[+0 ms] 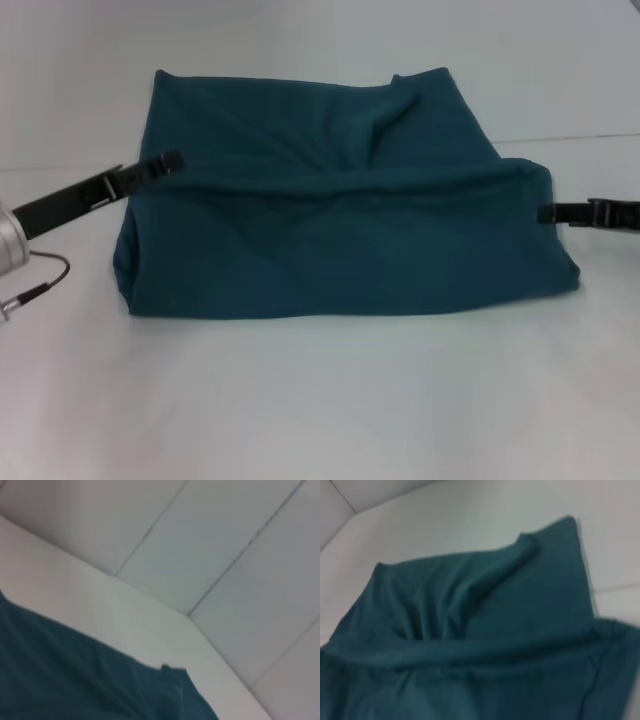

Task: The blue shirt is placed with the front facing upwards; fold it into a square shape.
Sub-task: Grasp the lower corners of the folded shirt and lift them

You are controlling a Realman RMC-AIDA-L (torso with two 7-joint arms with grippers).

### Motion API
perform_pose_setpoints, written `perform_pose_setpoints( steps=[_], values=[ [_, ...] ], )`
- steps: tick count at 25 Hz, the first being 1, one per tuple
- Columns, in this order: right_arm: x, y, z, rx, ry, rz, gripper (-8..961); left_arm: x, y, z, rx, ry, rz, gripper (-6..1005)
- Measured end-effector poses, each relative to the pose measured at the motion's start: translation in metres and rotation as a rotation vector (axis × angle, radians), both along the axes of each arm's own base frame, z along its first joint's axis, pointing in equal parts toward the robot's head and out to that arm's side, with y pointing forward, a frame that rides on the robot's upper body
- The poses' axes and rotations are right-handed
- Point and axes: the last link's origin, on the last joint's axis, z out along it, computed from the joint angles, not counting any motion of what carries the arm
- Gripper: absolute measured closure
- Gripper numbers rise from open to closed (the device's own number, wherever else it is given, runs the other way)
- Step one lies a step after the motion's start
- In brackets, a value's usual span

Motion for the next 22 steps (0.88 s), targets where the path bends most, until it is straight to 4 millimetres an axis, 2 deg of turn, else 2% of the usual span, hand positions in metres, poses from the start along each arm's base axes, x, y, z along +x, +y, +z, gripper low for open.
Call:
perform_pose_setpoints(
  steps=[9,22],
  values=[
    [0.010,-0.013,-0.010,-0.097,-0.026,-0.085,298,-0.021,-0.020,-0.004,-0.055,0.087,0.010,138],
    [0.005,-0.009,-0.025,-0.102,-0.045,-0.088,297,-0.025,-0.021,-0.004,-0.059,0.102,0.022,137]
  ],
)
